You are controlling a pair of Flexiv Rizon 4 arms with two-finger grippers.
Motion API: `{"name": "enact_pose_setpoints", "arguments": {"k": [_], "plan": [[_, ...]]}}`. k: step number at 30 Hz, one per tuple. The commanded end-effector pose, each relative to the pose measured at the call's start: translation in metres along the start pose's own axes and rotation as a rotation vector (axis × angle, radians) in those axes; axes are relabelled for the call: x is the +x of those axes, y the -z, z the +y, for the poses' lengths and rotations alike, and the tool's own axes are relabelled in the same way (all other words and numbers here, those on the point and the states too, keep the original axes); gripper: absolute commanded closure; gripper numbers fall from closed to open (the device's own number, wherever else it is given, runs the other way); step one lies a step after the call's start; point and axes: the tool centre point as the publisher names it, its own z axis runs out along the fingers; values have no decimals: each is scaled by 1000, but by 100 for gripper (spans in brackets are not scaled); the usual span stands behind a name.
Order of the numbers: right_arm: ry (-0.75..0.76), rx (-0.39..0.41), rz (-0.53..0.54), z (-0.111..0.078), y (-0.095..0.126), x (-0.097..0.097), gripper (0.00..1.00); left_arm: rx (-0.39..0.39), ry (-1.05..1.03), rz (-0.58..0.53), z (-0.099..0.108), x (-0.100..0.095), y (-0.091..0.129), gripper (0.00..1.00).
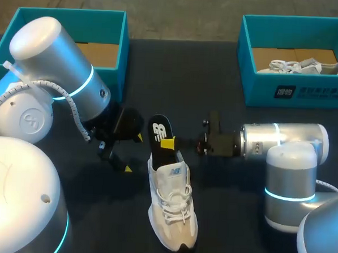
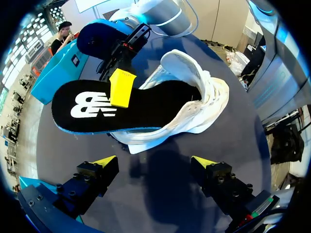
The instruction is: Take the shoe out of the shoebox, open the shoe tongue, remove and reinsert the insole, then place the shoe into the shoebox
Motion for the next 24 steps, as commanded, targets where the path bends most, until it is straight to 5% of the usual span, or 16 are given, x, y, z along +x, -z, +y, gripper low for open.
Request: {"name": "enact_pose_setpoints", "arguments": {"k": [1, 24], "plan": [[-7, 8, 4, -4, 0, 2, 100, -3, 0, -1, 0, 1, 0, 0], [-207, 122, -86, -27, 4, 6, 100, -3, 0, -1, 0, 1, 0, 0]]}}
